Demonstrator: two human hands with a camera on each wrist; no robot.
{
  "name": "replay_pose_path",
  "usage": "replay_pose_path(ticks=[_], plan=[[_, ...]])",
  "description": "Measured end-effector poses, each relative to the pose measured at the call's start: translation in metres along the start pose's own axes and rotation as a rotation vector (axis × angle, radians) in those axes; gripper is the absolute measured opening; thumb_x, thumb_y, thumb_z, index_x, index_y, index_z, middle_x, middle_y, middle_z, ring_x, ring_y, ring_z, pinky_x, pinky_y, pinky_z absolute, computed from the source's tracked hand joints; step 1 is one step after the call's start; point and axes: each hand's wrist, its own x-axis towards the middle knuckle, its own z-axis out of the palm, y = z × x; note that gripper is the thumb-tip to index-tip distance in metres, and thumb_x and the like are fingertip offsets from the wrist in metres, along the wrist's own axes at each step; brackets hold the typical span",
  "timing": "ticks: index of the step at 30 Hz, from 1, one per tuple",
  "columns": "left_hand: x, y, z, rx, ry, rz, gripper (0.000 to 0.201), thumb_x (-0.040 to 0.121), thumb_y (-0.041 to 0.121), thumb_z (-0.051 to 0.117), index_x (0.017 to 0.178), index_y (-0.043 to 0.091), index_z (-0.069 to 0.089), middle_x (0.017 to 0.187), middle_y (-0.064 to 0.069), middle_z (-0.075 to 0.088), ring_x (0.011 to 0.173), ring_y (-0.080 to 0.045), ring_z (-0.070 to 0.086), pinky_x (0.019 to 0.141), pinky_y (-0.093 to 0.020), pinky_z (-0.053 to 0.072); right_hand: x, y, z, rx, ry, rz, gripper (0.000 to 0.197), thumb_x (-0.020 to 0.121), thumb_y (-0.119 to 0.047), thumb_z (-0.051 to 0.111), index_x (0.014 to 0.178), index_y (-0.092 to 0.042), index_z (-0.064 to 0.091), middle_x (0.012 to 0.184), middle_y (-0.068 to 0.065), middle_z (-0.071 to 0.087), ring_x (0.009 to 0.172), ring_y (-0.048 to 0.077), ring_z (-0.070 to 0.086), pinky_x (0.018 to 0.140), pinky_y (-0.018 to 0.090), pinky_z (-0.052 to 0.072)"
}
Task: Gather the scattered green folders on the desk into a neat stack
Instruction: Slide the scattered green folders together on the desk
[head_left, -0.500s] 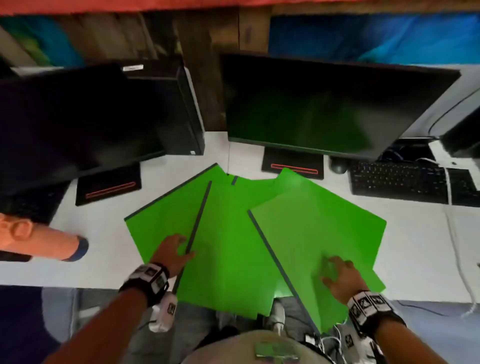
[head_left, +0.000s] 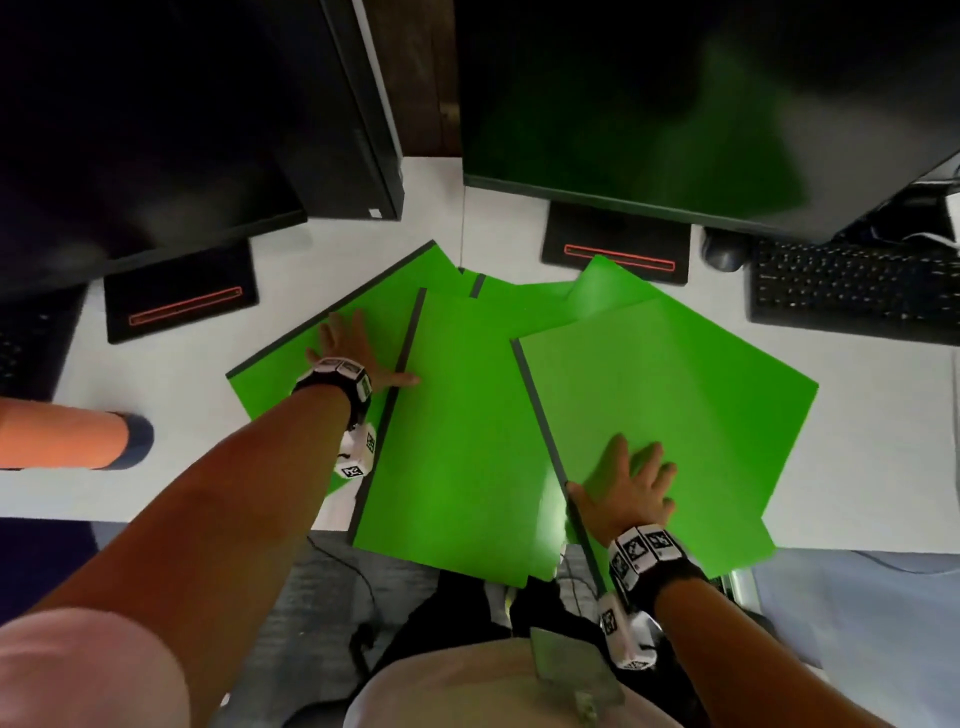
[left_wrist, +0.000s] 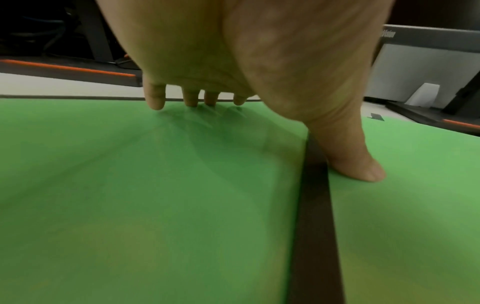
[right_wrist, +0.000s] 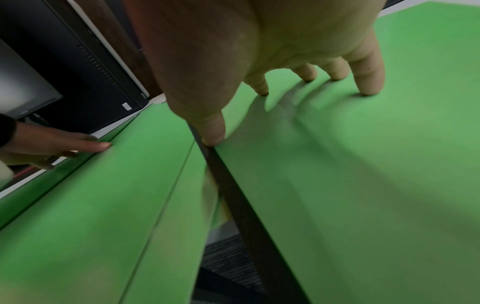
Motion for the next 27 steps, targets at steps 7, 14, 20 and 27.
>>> replay_pose_path(ticks=[7,14,20,27], plan=[[0.006,-0.001,-0.006,0.047,0.042,0.004,0.156,0.034,0.09,0.064,0.152,0.022,-0.014,0.161,-0.013,-0.02,0.148,-0.035,-0.017,0.116,-0.066,0.002,-0.004,-0.023,0.0,0.002,-0.05,0.001,0.102,0.077,-0.065,0.058,0.15,-0.032,-0.005,0.159,0.023,-0.015,0.144,0.052,0.0,0.111,0.064,0.025],[0.013,-0.006,-0.028,0.134,0.041,-0.013,0.153,0.035,0.087,0.068,0.152,0.018,-0.004,0.159,-0.019,0.006,0.147,-0.039,0.009,0.115,-0.067,0.007,-0.004,-0.023,0.006,-0.069,0.0,-0.005,0.102,0.074,-0.071,0.054,0.149,-0.031,-0.003,0.159,0.023,-0.006,0.143,0.051,0.01,0.107,0.061,0.033],[0.006,-0.018,-0.027,-0.149,-0.022,-0.1,0.125,0.048,0.069,0.08,0.143,0.004,0.031,0.144,-0.02,0.044,0.128,-0.039,0.047,0.103,-0.049,0.044,-0.004,-0.025,0.008,-0.081,0.04,-0.002,0.102,0.072,-0.073,0.055,0.148,-0.03,0.003,0.156,0.024,0.001,0.138,0.05,0.019,0.101,0.06,0.041],[-0.032,-0.047,-0.041,-0.598,0.107,-0.043,0.049,0.071,0.041,0.08,0.103,0.009,0.064,0.106,-0.011,0.063,0.089,-0.028,0.056,0.076,-0.034,0.042,-0.003,-0.024,0.007,-0.125,0.028,-0.001,0.102,0.074,-0.076,0.049,0.15,-0.03,0.0,0.157,0.024,0.0,0.138,0.049,0.019,0.1,0.056,0.042]])
